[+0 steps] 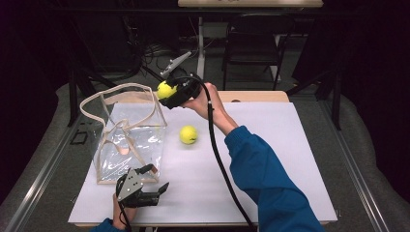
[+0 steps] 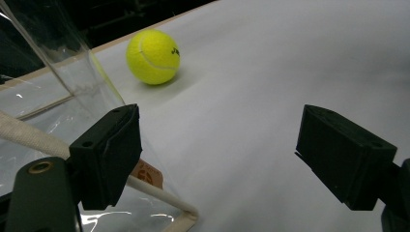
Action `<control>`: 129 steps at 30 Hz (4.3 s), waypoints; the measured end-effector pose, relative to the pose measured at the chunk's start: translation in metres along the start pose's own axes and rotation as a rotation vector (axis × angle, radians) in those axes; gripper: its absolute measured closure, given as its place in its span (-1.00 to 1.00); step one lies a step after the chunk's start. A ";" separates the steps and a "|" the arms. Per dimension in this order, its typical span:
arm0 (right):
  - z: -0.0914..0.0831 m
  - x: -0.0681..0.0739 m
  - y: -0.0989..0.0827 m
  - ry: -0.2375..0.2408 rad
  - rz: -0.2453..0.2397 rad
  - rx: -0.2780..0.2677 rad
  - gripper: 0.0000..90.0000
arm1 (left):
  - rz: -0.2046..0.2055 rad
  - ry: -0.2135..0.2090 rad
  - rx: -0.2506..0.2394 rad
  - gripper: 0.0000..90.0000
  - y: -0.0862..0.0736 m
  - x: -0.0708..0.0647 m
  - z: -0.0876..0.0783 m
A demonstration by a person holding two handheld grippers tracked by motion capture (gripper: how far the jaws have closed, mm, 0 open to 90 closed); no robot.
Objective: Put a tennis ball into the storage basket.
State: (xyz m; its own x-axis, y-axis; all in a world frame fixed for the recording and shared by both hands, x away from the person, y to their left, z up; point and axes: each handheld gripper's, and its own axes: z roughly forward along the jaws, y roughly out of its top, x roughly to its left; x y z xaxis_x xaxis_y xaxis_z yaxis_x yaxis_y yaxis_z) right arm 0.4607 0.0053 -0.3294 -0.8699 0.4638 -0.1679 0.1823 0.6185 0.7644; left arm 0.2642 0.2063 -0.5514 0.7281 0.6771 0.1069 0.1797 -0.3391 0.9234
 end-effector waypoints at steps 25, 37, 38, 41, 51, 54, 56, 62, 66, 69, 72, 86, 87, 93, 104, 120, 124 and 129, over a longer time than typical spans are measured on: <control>0.011 0.003 0.019 0.002 -0.005 0.002 -0.41 | 0.004 -0.003 -0.001 -0.65 0.000 0.000 0.000; 0.017 0.005 0.025 0.008 -0.020 0.006 -0.41 | 0.001 -0.004 0.000 -0.65 0.000 0.000 0.000; 0.018 0.006 0.026 0.007 -0.018 0.009 -0.41 | -0.001 -0.005 -0.001 -0.65 0.000 0.000 0.000; 0.019 0.006 0.028 0.008 -0.021 0.007 -0.41 | 0.000 -0.005 -0.001 -0.65 0.000 0.000 0.000; 0.023 0.009 0.036 0.007 -0.032 0.012 -0.41 | -0.001 -0.003 -0.006 -0.65 0.000 0.000 0.000; 0.024 0.010 0.037 0.007 -0.036 0.014 -0.41 | 0.001 -0.004 -0.005 -0.65 0.000 0.000 0.000; 0.025 0.011 0.038 0.008 -0.036 0.013 -0.41 | 0.000 -0.005 -0.005 -0.65 0.000 0.000 -0.001; 0.026 0.012 0.041 0.011 -0.037 0.006 -0.41 | -0.003 -0.005 -0.006 -0.65 0.000 0.001 0.000; 0.027 0.012 0.043 0.011 -0.031 -0.001 -0.41 | -0.001 -0.006 -0.007 -0.65 0.000 0.000 -0.001; 0.026 0.013 0.044 0.007 -0.038 -0.008 -0.41 | -0.005 -0.006 -0.009 -0.65 0.000 0.000 -0.001; 0.026 0.014 0.046 0.009 -0.036 -0.013 -0.41 | -0.005 -0.005 -0.009 -0.65 0.000 0.001 -0.001; 0.036 0.022 0.051 0.027 -0.043 -0.017 -0.41 | -0.002 -0.010 -0.007 -0.65 0.000 0.000 -0.001; 0.037 0.023 0.052 0.030 -0.041 -0.017 -0.41 | -0.002 -0.009 -0.008 -0.65 0.000 0.000 -0.001; 0.040 0.026 0.054 0.037 -0.042 -0.022 -0.41 | 0.000 -0.009 -0.007 -0.65 0.000 0.000 -0.002; 0.046 0.030 0.055 0.042 -0.042 -0.012 -0.41 | 0.001 -0.010 -0.007 -0.65 0.000 0.000 -0.002; 0.054 0.036 0.055 0.052 -0.046 -0.002 -0.41 | 0.002 -0.009 -0.007 -0.65 0.000 0.000 -0.002; 0.055 0.037 0.055 0.054 -0.048 0.003 -0.41 | 0.002 -0.009 -0.007 -0.65 0.000 0.000 -0.002; 0.056 0.037 0.055 0.055 -0.049 0.004 -0.41 | 0.002 -0.009 -0.007 -0.65 0.000 0.000 -0.002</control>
State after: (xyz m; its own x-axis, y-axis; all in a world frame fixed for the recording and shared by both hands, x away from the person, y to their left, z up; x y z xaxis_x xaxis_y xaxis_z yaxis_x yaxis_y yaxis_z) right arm 0.4639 0.0921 -0.3281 -0.9015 0.3977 -0.1708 0.1406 0.6423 0.7534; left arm 0.2630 0.2075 -0.5505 0.7341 0.6708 0.1054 0.1738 -0.3356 0.9258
